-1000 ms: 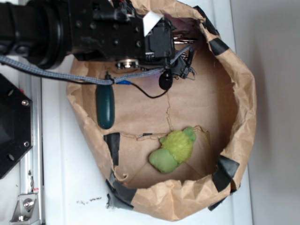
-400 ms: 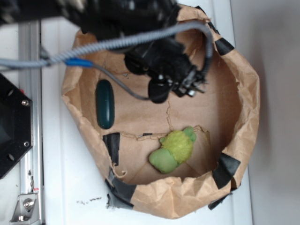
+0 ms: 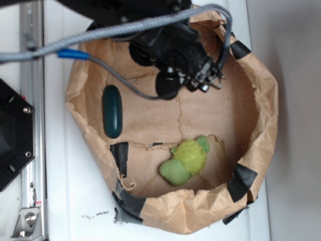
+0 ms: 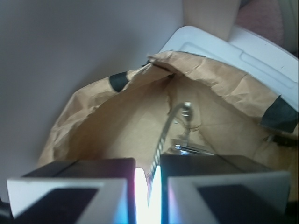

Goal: Grab the silver keys.

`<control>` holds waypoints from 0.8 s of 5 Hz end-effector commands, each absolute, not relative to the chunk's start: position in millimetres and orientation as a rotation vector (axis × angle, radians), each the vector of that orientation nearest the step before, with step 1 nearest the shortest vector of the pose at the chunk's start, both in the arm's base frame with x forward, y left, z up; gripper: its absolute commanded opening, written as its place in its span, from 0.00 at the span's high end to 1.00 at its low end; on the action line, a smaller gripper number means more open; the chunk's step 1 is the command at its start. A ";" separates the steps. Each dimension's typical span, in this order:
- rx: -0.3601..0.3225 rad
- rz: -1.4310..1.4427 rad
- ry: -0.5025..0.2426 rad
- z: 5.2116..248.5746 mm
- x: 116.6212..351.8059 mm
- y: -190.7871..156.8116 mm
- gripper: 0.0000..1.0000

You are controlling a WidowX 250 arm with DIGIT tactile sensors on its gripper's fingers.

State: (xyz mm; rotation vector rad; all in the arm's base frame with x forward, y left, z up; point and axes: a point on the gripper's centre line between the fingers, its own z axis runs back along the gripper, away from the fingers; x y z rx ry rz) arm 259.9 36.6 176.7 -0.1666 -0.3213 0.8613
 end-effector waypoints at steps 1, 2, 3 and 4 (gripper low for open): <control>-0.050 0.785 -0.239 188.6 246.3 32.1 1.00; -0.066 0.736 -0.221 185.6 242.2 27.0 1.00; -0.062 0.740 -0.243 182.4 242.3 27.2 1.00; -0.051 0.745 -0.261 176.9 243.6 27.9 1.00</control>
